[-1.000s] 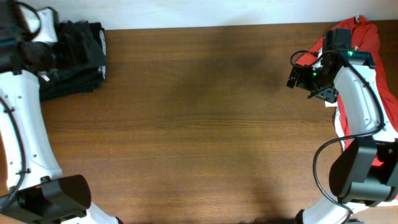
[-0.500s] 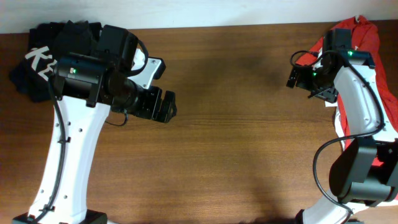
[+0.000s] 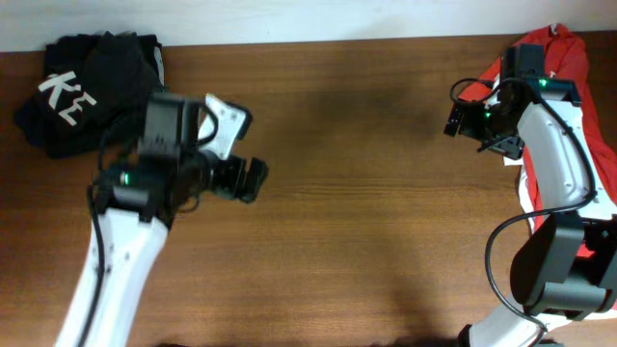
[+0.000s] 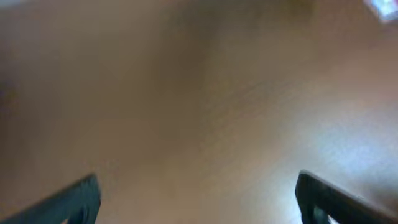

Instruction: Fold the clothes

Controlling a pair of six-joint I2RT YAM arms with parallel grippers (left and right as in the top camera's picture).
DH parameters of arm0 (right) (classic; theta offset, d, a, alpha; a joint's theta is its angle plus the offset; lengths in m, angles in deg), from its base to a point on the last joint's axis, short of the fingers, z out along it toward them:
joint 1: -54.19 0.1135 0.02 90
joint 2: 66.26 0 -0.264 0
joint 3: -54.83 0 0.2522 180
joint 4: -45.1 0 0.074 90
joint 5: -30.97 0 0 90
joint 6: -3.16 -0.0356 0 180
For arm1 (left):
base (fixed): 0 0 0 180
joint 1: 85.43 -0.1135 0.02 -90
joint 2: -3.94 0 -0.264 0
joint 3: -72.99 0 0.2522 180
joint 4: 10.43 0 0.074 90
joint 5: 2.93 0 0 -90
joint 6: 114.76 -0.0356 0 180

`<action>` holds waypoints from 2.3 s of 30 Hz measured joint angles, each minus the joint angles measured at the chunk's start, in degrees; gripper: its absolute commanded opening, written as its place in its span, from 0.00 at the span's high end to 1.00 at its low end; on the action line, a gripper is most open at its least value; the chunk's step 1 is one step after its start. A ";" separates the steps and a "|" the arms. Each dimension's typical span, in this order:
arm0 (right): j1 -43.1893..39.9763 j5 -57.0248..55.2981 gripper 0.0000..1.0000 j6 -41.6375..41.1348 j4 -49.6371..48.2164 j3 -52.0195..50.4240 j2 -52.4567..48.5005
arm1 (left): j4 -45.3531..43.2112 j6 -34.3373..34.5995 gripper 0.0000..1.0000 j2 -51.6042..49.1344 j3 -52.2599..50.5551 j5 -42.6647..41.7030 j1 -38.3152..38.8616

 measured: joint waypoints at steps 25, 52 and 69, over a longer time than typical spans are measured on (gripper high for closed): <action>0.00 -0.02 0.01 0.00 -0.02 -0.07 0.00 | -54.38 -5.14 0.01 73.85 -72.74 1.90 -17.92; 0.00 -0.50 0.01 0.02 -0.13 -0.07 0.00 | -45.81 0.35 0.01 74.49 -72.89 3.41 -17.88; 0.07 1.20 0.01 0.74 -45.35 -61.61 68.87 | -45.79 0.59 0.01 74.64 -72.85 4.04 -17.88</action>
